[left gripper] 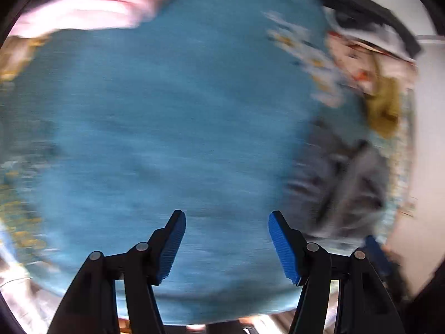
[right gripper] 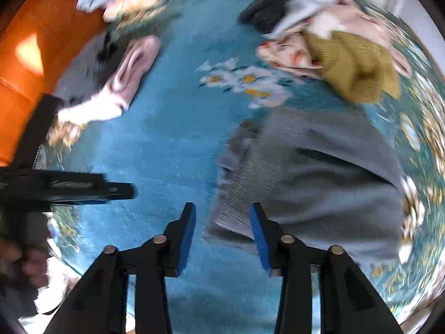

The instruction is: Fold clothes

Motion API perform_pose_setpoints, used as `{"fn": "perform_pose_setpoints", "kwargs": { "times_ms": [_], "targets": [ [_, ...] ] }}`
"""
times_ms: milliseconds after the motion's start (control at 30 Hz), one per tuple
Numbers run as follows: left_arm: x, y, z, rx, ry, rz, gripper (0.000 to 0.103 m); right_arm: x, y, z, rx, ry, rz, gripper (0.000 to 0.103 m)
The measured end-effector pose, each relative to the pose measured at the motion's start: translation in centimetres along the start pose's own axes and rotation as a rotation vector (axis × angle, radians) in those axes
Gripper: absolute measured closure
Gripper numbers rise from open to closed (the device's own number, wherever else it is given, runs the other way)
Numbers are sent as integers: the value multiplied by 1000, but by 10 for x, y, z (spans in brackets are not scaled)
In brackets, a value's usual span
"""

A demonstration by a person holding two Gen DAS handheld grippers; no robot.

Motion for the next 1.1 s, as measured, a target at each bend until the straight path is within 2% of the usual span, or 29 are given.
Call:
{"fn": "perform_pose_setpoints", "kwargs": {
  "times_ms": [67,167,300,367,467,533,567,600,667,700,800,967,1067,1100],
  "targets": [
    [15,-4,26,-4,-103,-40,36,-16,-5,24,66,-3,4,50],
    [35,-9,65,-8,-254,-99,27,-25,-20,90,216,-88,-29,50],
    [68,-11,85,14,-221,-132,26,-29,-42,151,392,-160,-86,50],
    [71,-10,88,-3,-211,-125,28,-34,-50,162,455,-152,-91,50],
    [66,-8,100,2,-212,-83,30,-40,-63,168,457,-167,-99,50],
    [66,-9,106,-2,-210,-80,37,-38,-73,172,483,-159,-123,50],
    [67,-10,108,-11,-202,-82,44,-35,-77,174,506,-152,-136,50],
    [68,-10,110,-16,-186,-72,61,-30,-79,177,532,-140,-146,50],
    [66,-8,111,-15,-157,-48,83,-29,-75,183,565,-123,-139,50],
    [63,-8,113,-15,-146,-31,88,-29,-71,186,576,-116,-131,50],
    [42,-6,128,17,-172,22,94,-31,-61,195,596,-104,-108,50],
    [2,0,138,41,-238,102,94,-36,-42,203,614,-65,-63,50],
    [26,-5,106,13,-123,92,94,-26,-36,197,599,-27,-59,49],
    [33,-6,96,-14,-113,76,93,-21,-34,195,591,-15,-61,49]
  ]
}}
Point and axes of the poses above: each gripper's, at about its wrist camera, not at the fingertips, and x roughly the way its jaws point, z to its right, y to its top, the point moved 6 cm from there along x, roughly the way its jaws point, and after that the axes turned 10 degrees about z, right-handed, at the moved point
